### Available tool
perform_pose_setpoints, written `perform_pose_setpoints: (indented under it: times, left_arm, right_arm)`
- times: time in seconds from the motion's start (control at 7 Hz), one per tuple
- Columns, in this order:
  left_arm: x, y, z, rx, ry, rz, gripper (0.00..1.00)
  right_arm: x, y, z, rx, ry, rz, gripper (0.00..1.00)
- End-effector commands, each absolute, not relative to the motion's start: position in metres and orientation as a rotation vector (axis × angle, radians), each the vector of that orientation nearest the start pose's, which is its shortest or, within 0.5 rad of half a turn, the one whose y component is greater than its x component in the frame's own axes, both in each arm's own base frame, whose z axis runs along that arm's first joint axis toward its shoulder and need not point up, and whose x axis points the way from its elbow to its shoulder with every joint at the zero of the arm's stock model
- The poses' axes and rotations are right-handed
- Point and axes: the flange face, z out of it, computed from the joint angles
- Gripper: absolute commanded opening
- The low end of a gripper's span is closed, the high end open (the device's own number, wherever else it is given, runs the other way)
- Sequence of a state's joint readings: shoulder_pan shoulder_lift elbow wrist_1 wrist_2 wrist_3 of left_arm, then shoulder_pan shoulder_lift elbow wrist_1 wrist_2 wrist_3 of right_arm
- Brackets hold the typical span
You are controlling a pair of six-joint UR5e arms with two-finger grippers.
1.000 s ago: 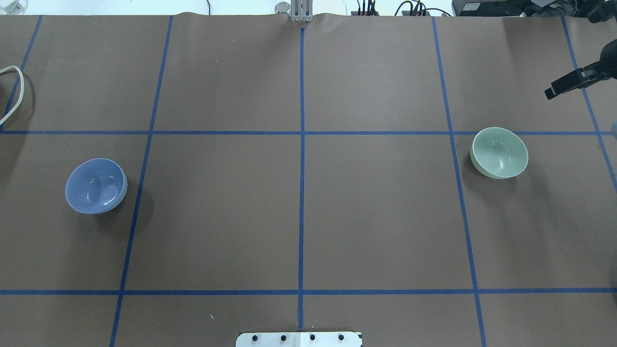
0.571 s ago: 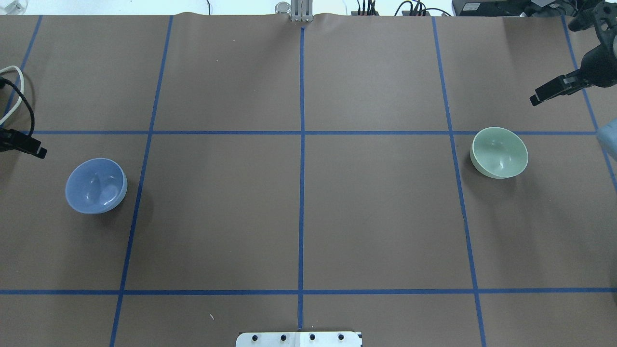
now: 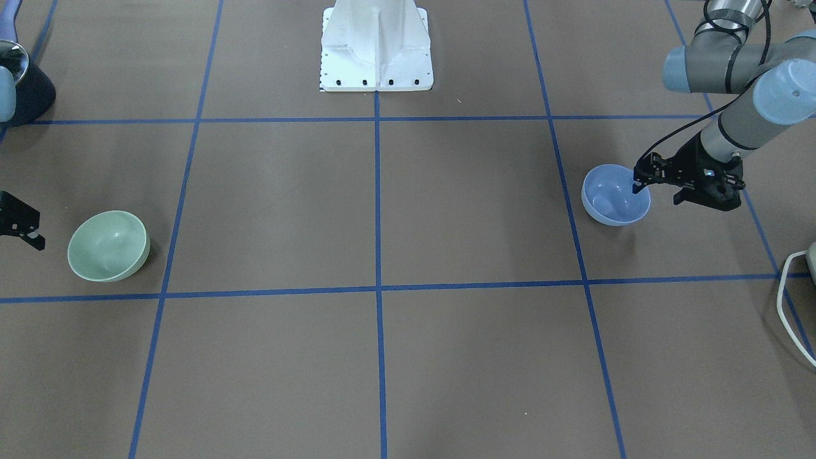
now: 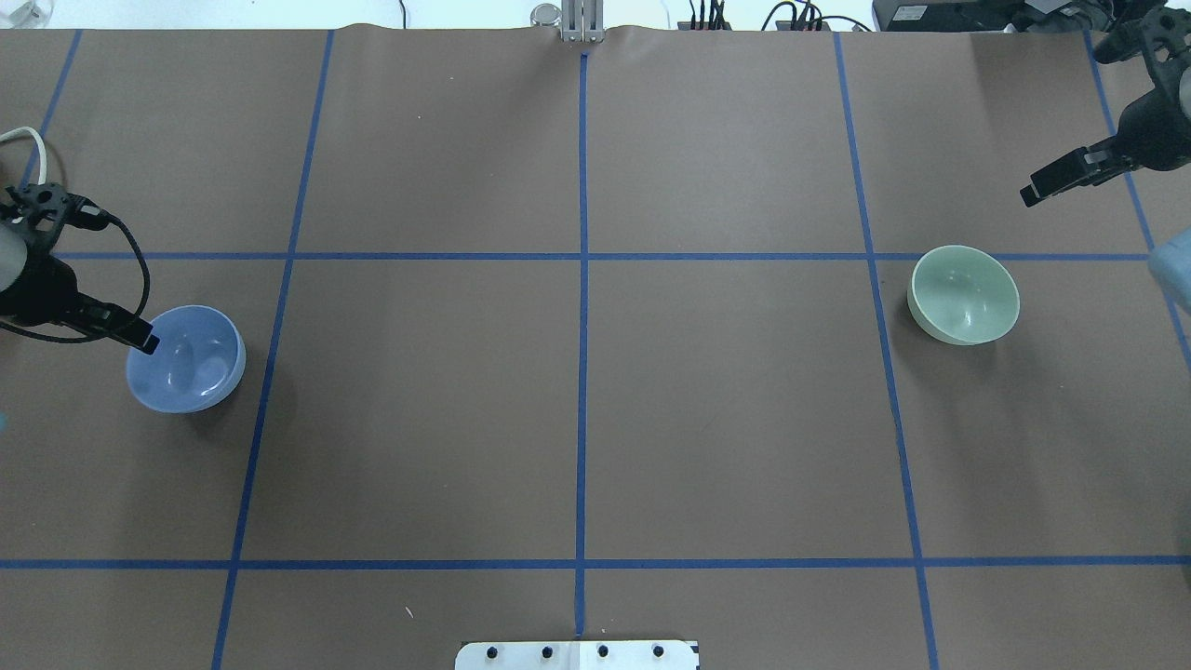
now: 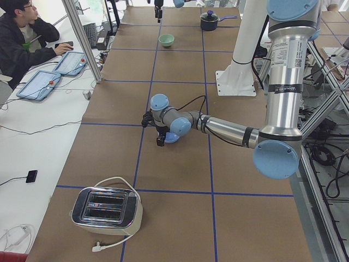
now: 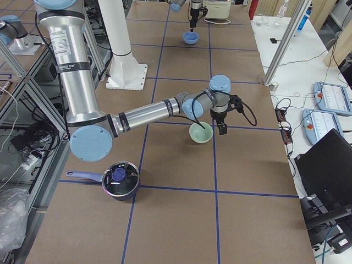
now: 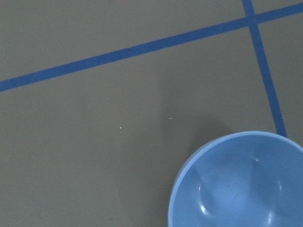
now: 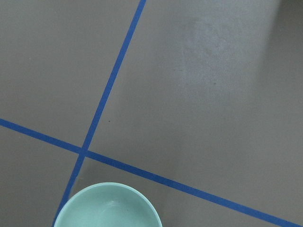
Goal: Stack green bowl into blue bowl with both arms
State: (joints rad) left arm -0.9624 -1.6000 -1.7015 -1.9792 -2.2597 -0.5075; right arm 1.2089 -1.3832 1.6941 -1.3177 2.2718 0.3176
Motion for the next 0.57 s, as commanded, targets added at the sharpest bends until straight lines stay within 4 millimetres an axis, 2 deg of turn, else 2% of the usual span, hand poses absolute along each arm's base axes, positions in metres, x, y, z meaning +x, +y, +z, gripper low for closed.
perform_pose_setpoints:
  times: [0.0, 0.14, 0.29, 0.43]
  left_arm:
    - [0.259, -0.476, 0.550, 0.123, 0.875, 0.315, 0.65]
    - [0.260, -0.477, 0.546, 0.124, 0.879, 0.305, 0.18]
    - [0.260, -0.477, 0.538, 0.124, 0.893, 0.297, 0.00]
    - [0.259, -0.477, 0.530, 0.138, 0.899, 0.294, 0.00]
  right_arm:
    - [-0.140, -0.565, 0.471, 0.284, -0.823, -0.239, 1.00]
    - [-0.140, -0.566, 0.472, 0.284, -0.818, -0.237, 1.00]
    - [-0.139, -0.566, 0.472, 0.288, -0.812, -0.236, 1.00]
    - [-0.139, -0.566, 0.471, 0.288, -0.812, -0.236, 1.00]
